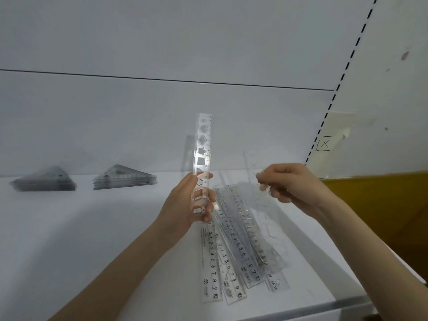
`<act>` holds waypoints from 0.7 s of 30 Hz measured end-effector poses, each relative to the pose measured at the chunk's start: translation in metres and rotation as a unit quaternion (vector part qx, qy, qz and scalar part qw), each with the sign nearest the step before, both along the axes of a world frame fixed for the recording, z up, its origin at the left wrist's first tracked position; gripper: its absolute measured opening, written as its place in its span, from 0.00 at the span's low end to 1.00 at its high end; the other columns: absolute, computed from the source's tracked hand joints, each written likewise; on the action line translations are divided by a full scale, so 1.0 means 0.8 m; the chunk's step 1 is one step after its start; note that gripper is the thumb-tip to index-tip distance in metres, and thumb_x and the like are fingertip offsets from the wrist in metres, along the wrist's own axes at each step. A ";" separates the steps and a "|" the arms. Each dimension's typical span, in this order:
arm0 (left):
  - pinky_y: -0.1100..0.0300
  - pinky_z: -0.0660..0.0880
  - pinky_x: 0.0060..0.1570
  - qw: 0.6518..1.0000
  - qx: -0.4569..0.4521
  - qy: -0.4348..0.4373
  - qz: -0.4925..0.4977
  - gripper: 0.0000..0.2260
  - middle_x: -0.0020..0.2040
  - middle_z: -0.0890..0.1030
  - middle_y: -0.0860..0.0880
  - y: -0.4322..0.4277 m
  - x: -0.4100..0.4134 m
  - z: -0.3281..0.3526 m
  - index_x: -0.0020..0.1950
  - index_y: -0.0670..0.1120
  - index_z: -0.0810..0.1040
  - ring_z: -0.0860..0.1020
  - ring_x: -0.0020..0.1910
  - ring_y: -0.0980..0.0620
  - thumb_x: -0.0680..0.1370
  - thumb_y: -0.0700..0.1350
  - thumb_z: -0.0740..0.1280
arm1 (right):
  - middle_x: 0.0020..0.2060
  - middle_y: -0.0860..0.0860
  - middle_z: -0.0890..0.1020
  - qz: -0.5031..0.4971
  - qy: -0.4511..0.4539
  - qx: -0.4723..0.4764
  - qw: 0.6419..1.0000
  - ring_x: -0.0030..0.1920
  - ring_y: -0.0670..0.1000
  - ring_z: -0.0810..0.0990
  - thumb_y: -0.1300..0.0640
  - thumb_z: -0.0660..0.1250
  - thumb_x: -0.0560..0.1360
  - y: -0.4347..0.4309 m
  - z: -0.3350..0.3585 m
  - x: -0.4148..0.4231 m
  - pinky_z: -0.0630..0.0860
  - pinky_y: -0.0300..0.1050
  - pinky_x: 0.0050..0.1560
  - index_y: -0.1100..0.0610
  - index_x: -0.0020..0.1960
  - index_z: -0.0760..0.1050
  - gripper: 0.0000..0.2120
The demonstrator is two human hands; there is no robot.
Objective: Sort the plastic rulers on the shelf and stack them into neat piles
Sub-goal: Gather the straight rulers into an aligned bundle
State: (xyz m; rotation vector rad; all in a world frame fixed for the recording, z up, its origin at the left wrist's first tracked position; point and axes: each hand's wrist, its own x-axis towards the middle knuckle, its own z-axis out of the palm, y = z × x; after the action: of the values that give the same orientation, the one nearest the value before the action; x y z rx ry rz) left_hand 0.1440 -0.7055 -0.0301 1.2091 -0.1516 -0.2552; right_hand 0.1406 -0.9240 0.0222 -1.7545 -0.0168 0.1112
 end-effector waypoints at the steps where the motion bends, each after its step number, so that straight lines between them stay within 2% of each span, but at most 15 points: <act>1: 0.59 0.68 0.29 1.000 -0.002 0.000 -0.005 0.11 0.34 0.75 0.44 -0.001 0.000 -0.001 0.54 0.47 0.74 0.70 0.26 0.50 0.81 0.46 0.54 | 0.34 0.58 0.81 0.007 -0.010 0.016 1.000 0.23 0.47 0.69 0.64 0.68 0.74 0.008 0.008 0.000 0.61 0.35 0.21 0.63 0.34 0.75 0.10; 4: 0.59 0.68 0.29 1.000 -0.004 -0.005 -0.018 0.11 0.35 0.76 0.43 -0.002 -0.002 -0.002 0.55 0.46 0.74 0.70 0.27 0.49 0.82 0.46 0.54 | 0.34 0.59 0.83 0.030 -0.035 0.060 0.997 0.25 0.51 0.69 0.67 0.61 0.76 0.031 0.022 0.002 0.60 0.35 0.22 0.59 0.29 0.68 0.17; 8: 0.59 0.69 0.29 1.000 -0.004 -0.017 -0.023 0.12 0.35 0.76 0.43 0.000 -0.005 0.001 0.57 0.45 0.74 0.71 0.28 0.48 0.82 0.46 0.53 | 0.38 0.62 0.83 0.042 -0.063 0.135 0.988 0.20 0.47 0.64 0.70 0.60 0.74 0.054 0.025 0.009 0.62 0.35 0.22 0.57 0.24 0.70 0.21; 12: 0.59 0.69 0.28 0.999 -0.017 -0.014 -0.030 0.12 0.36 0.76 0.42 0.002 -0.008 0.004 0.57 0.45 0.74 0.71 0.28 0.48 0.82 0.47 0.54 | 0.34 0.57 0.79 0.087 -0.062 0.172 0.979 0.24 0.45 0.71 0.59 0.69 0.71 0.058 0.025 0.015 0.69 0.32 0.28 0.60 0.33 0.73 0.10; 13: 0.59 0.69 0.28 0.999 -0.018 -0.014 -0.032 0.12 0.36 0.76 0.42 0.002 -0.009 0.004 0.57 0.45 0.74 0.71 0.28 0.48 0.82 0.48 0.54 | 0.34 0.56 0.79 0.096 -0.058 0.180 0.977 0.26 0.45 0.74 0.59 0.69 0.70 0.058 0.025 0.016 0.72 0.32 0.29 0.62 0.36 0.74 0.08; 15: 0.58 0.69 0.28 0.999 -0.015 -0.017 -0.041 0.12 0.37 0.76 0.41 0.002 -0.010 0.005 0.57 0.45 0.75 0.71 0.29 0.48 0.83 0.48 0.54 | 0.34 0.57 0.80 0.083 -0.068 0.178 0.978 0.28 0.46 0.77 0.65 0.69 0.70 0.059 0.023 0.020 0.74 0.32 0.30 0.63 0.39 0.75 0.04; 17: 0.58 0.70 0.28 0.998 -0.008 -0.024 -0.055 0.12 0.37 0.76 0.42 0.002 -0.011 0.004 0.58 0.45 0.74 0.71 0.29 0.47 0.83 0.48 0.55 | 0.35 0.59 0.81 0.038 -0.087 0.145 0.985 0.27 0.47 0.77 0.70 0.70 0.70 0.063 0.023 0.022 0.75 0.34 0.30 0.62 0.42 0.76 0.05; 21: 0.56 0.71 0.30 0.998 0.007 -0.028 -0.064 0.14 0.38 0.77 0.41 0.000 -0.013 0.003 0.60 0.44 0.74 0.72 0.32 0.47 0.82 0.50 0.54 | 0.39 0.61 0.84 -0.012 -0.099 0.095 0.990 0.27 0.48 0.77 0.68 0.73 0.69 0.074 0.023 0.025 0.74 0.37 0.31 0.63 0.51 0.79 0.11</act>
State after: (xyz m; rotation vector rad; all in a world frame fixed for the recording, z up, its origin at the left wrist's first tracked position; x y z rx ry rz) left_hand 0.1338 -0.7056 -0.0276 1.2232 -0.2774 -0.3343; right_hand 0.1608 -0.8649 0.0408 -1.5678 -0.1478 -0.0806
